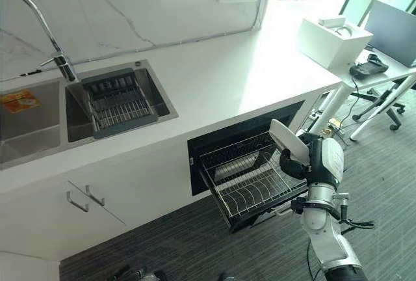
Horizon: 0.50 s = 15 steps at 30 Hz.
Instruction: Place the dishes in the dishwasher.
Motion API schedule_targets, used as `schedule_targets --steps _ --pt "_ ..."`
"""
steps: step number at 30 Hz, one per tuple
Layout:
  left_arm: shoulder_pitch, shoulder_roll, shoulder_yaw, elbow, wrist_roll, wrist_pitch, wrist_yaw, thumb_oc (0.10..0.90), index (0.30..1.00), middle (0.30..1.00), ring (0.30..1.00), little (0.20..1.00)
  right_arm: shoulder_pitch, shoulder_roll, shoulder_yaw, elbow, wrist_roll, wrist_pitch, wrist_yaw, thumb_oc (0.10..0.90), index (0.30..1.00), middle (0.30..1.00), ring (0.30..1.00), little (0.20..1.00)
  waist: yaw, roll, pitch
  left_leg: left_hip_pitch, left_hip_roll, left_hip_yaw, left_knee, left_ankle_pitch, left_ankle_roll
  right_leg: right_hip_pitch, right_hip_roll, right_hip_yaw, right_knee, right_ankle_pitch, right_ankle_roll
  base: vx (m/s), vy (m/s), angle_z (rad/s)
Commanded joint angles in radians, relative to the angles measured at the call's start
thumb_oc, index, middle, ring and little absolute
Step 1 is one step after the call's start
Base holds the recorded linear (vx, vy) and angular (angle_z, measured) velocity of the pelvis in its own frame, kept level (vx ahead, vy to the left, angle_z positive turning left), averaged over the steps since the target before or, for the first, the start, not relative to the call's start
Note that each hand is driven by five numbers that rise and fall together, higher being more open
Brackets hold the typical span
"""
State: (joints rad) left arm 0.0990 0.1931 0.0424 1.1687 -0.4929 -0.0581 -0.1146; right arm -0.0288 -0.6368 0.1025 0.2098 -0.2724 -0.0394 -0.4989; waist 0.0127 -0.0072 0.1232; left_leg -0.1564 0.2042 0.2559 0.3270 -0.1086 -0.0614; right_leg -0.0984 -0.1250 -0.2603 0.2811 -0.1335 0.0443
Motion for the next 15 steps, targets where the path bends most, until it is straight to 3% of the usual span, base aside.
schedule_targets --steps 1,8,15 --pt "0.052 0.042 -0.073 0.028 0.050 0.031 0.019 0.800 0.900 0.900 0.900 0.900 -0.149 -0.065 -0.031 -0.034 -0.073 -0.065 -0.085 0.400 0.300 0.300 0.300 0.300 0.036 -0.008 -0.024 0.006 0.029 -0.086 -0.027 -0.016 -0.060 0.029 -0.090 -0.016 0.019 -0.033 0.099 0.00 0.001 0.07" --pt "0.044 0.063 -0.094 0.005 0.060 0.054 0.018 0.800 0.900 0.900 0.900 0.900 -0.221 -0.050 0.106 0.175 -0.131 -0.024 -0.068 0.400 0.300 0.300 0.300 0.300 0.072 -0.002 -0.022 0.001 0.018 -0.107 -0.027 -0.014 -0.059 0.044 -0.098 -0.046 0.019 -0.038 0.096 0.00 0.003 0.11" --pt "0.039 0.087 -0.148 0.004 0.060 0.057 0.005 0.800 0.900 0.900 0.900 0.900 -0.360 -0.023 0.222 0.431 -0.084 0.056 -0.114 0.400 0.300 0.300 0.300 0.300 0.124 0.012 -0.015 -0.006 0.006 -0.135 -0.027 -0.005 -0.063 0.062 -0.110 -0.081 0.019 -0.036 0.095 0.02 0.011 0.14"
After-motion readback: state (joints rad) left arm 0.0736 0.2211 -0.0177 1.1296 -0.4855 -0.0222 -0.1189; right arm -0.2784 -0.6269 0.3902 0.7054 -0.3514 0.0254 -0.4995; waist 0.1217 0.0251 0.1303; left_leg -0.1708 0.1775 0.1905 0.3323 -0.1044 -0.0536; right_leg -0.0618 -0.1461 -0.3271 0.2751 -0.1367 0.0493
